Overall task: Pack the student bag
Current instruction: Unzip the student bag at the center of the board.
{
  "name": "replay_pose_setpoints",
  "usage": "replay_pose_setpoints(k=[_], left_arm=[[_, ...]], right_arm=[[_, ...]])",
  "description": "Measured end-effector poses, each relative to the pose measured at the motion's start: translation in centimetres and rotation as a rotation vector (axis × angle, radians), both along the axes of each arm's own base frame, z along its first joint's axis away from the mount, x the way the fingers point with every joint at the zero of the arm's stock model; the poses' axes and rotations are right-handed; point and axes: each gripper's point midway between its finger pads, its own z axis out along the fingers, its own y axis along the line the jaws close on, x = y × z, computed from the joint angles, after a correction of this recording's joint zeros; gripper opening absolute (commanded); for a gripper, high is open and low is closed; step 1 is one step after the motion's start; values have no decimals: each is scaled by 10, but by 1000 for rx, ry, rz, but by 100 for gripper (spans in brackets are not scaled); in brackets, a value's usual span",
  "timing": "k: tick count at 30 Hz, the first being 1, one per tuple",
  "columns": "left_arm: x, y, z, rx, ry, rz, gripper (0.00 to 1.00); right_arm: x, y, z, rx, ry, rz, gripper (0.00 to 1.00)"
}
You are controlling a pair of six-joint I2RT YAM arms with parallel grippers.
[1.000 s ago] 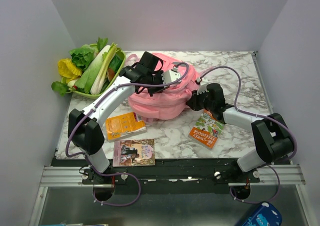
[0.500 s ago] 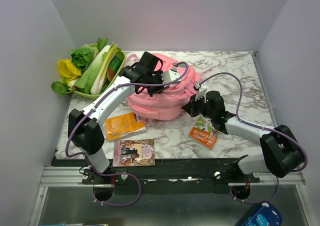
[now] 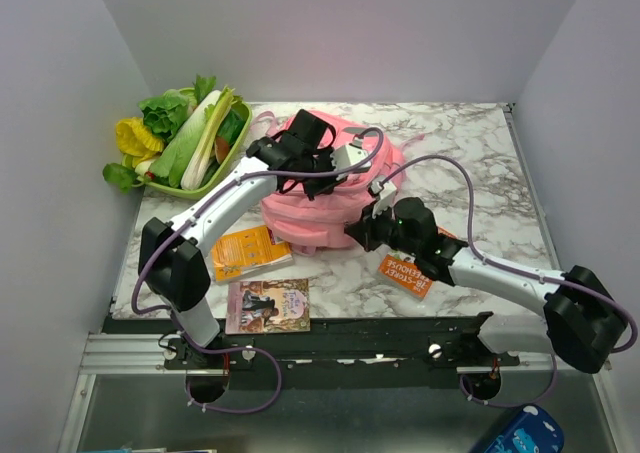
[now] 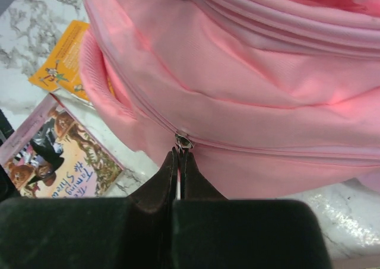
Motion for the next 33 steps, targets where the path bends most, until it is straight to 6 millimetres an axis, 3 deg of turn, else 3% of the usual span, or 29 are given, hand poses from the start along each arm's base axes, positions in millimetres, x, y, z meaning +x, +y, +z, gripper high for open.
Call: replay_pose_setpoints(k=[5, 12, 20, 24, 33], left_arm=[[-5, -16, -10, -10, 35, -1, 0], [-4, -45, -30, -13, 136, 27, 0], [4, -83, -45, -54, 274, 66, 0], [8, -94, -41, -92, 311, 87, 0], [21, -119, -2, -246, 369, 130, 0]], right_arm=[[-14, 3, 9, -3, -8, -20, 1], [-22, -4, -13, -114, 18, -99, 1], [-23, 1, -28, -228, 15, -155, 1], [-17, 11, -31, -265, 13, -164, 1], [3, 41, -25, -294, -23, -163, 1]])
